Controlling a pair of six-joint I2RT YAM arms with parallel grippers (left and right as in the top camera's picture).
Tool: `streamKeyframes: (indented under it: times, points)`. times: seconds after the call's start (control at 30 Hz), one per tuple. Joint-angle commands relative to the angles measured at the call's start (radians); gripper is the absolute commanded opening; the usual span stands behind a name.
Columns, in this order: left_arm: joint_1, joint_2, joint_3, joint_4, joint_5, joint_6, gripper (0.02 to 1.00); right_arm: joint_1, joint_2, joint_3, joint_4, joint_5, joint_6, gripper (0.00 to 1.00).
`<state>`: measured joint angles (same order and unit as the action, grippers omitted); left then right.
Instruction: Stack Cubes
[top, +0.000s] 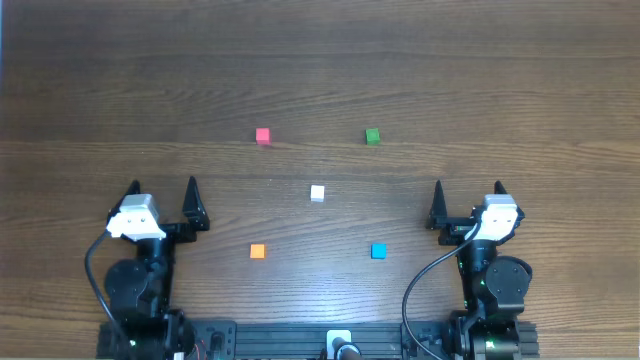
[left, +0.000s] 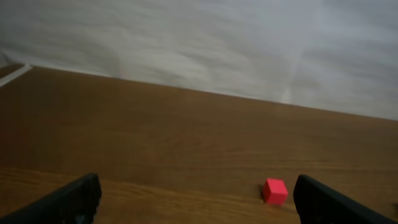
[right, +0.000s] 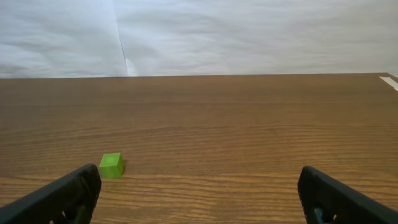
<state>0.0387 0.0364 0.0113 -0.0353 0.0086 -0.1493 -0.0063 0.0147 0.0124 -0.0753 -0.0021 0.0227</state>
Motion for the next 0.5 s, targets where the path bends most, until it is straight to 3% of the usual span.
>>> streamKeyframes:
  times: [0.03, 0.2, 0.5]
  points:
    - [-0.032, 0.266, 0.101, 0.087, 0.053, 0.015, 0.998, -0.006, -0.009, -0.007, 0.001, -0.008, -0.002, 0.991]
    - [-0.118, 0.784, 0.558, -0.084, 0.066, 0.015, 0.998, -0.006, -0.009, -0.007, 0.001, -0.008, -0.002, 0.987]
    - [-0.212, 1.585, 1.485, -0.702, 0.066, 0.007, 0.998, -0.006, -0.009, -0.007, 0.001, -0.008, -0.002, 0.993]
